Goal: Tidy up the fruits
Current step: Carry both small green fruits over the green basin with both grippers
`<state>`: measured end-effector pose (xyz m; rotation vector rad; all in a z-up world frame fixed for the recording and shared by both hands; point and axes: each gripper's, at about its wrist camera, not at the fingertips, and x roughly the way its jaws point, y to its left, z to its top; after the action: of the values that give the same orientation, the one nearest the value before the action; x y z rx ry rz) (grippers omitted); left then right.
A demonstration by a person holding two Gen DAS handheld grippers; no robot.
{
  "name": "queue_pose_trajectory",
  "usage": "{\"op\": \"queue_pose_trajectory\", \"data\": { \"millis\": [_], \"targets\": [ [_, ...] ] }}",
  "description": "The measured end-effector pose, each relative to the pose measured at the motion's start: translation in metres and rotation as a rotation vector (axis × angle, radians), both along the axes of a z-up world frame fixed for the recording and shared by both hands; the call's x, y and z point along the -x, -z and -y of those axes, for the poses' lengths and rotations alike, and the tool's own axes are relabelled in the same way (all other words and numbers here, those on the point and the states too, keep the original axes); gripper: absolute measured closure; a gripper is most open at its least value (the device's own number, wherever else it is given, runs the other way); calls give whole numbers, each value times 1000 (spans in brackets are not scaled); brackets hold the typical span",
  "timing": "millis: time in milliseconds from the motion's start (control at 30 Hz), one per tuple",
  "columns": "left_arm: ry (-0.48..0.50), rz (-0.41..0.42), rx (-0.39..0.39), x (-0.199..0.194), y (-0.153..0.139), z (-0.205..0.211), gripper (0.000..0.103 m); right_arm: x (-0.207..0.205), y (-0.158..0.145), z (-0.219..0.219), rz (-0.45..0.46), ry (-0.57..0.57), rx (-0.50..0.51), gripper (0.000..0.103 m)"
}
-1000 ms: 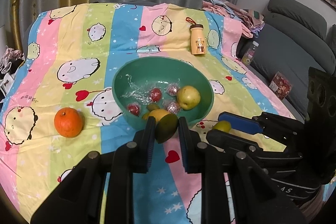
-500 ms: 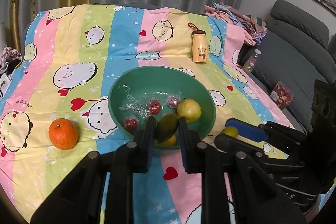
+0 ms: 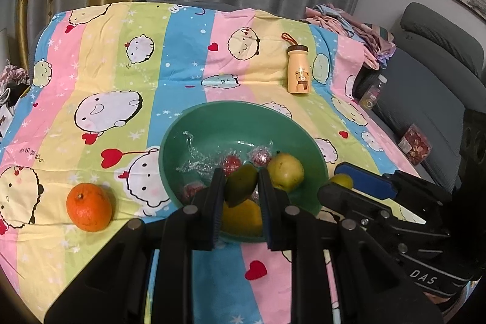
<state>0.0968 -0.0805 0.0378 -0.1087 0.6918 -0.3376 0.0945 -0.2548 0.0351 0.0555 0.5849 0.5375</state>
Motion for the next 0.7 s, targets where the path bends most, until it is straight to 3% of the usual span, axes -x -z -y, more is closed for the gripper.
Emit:
{"op": "queue_pose_trajectory", "data": {
  "millis": [367,700],
  "targets": [
    [-2,-7,-18,-21,0,5,81,-26,-8,2,7,31,-1,68],
    [5,-43,-50,-38,10,12,81,-43,9,4,-49,35,1,68]
  ]
}}
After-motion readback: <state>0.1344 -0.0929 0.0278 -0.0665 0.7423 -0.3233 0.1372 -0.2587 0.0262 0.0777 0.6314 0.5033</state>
